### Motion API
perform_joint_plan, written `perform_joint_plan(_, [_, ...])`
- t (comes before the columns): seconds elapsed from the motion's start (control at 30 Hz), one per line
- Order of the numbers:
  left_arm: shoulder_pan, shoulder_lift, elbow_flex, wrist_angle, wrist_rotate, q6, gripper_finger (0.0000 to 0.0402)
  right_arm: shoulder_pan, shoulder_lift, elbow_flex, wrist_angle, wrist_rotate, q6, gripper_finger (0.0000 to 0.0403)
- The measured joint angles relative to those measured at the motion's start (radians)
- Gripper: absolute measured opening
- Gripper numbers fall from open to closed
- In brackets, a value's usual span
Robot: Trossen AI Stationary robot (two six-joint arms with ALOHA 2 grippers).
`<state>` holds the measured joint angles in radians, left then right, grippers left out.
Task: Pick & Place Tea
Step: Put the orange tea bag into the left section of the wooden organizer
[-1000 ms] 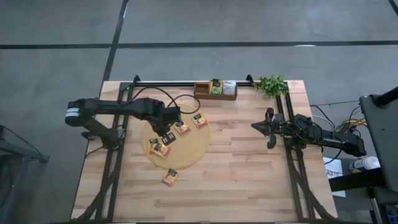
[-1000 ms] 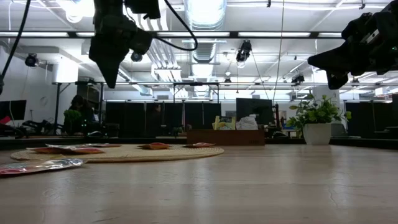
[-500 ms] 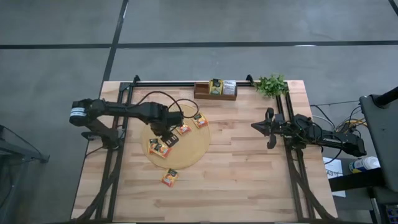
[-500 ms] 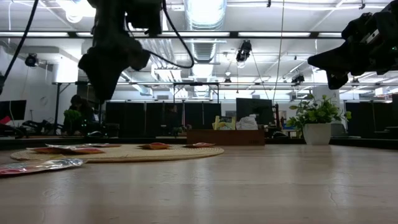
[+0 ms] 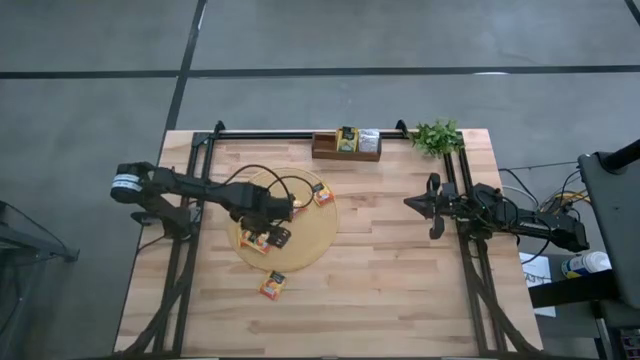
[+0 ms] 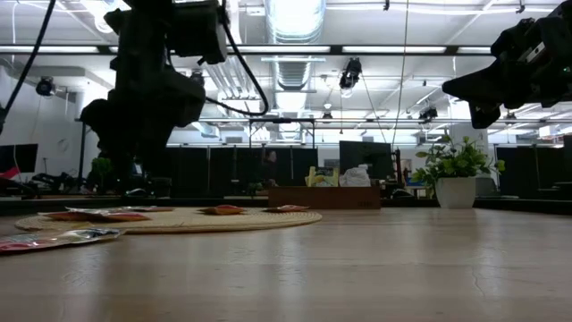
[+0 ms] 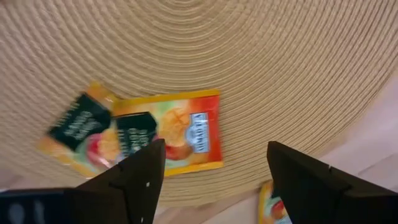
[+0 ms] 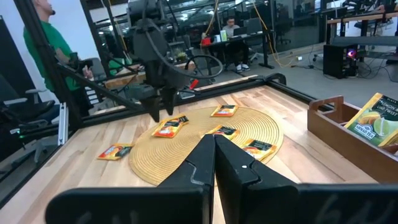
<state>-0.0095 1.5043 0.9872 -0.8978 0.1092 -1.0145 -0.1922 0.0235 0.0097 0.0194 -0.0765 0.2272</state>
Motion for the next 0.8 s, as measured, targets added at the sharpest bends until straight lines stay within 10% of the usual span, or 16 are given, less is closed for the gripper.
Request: perform_joint_plan(0.8, [-0.017,-0.002,-0.211,0.207,-0.002,-0.104,0.0261,0.000,-0.001,0.000,0.000,0.000,0.000,0.0009])
